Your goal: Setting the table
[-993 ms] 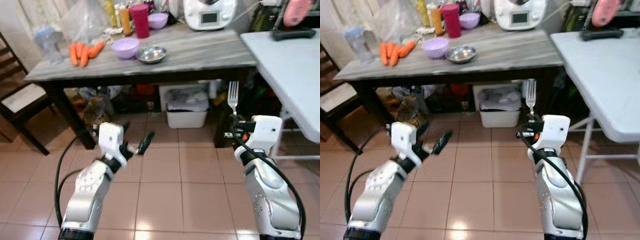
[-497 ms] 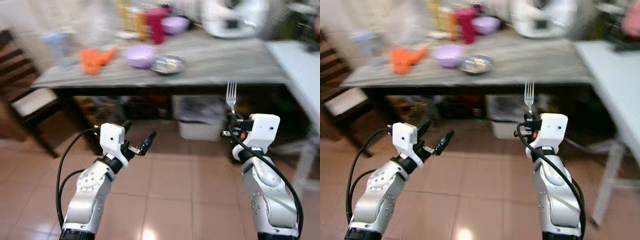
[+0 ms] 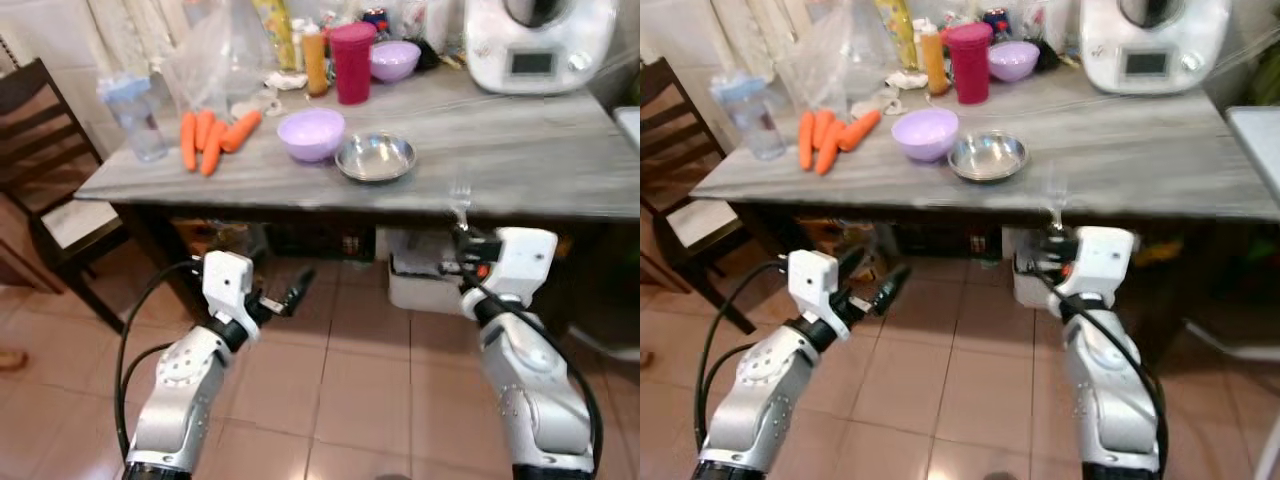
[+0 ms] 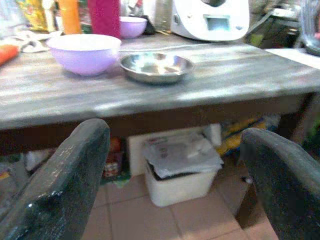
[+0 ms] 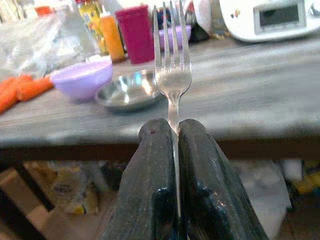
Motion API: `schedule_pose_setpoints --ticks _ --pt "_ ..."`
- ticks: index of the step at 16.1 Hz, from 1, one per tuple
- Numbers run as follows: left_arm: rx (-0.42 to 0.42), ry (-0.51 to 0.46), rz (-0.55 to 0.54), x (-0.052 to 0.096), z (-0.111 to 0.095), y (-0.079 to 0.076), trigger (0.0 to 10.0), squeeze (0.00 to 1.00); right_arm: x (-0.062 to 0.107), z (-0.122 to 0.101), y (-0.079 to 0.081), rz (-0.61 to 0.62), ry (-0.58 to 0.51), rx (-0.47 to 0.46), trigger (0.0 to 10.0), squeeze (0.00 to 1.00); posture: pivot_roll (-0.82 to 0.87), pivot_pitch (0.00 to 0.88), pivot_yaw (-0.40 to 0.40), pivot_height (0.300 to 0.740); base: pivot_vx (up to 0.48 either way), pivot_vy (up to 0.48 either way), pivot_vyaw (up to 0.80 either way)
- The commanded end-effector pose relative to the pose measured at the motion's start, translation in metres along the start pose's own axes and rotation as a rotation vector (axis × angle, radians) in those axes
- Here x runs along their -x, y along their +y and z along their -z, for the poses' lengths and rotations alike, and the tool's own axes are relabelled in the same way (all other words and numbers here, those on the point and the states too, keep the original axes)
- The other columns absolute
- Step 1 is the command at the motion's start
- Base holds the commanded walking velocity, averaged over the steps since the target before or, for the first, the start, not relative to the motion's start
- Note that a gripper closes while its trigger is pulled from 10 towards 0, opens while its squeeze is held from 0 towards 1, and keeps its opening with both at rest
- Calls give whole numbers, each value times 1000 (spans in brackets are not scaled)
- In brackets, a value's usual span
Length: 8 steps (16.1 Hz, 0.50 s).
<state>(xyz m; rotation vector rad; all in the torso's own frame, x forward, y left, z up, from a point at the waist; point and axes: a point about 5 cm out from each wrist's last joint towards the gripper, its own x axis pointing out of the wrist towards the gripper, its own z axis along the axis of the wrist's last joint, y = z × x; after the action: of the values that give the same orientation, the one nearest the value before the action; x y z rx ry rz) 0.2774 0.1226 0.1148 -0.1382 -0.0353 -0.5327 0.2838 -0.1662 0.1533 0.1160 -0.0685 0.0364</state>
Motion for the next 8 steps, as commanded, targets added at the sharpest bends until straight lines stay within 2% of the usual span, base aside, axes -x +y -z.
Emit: schedule_pose_setpoints --ticks 1,3,8 --pt "-22 -1 -21 3 -4 8 10000 0 -2 -3 10 -34 -13 -26 10000 0 -220 47 94 740 480 0 -800" --pt "-20 1 -21 4 -3 8 10000 0 -2 -3 10 -33 -16 -26 10000 0 -220 48 93 740 480 0 -728" --pt "-15 17 -13 5 0 6 10000 0 -4 -3 9 -29 -16 -24 10000 0 -216 45 91 740 472 0 0"
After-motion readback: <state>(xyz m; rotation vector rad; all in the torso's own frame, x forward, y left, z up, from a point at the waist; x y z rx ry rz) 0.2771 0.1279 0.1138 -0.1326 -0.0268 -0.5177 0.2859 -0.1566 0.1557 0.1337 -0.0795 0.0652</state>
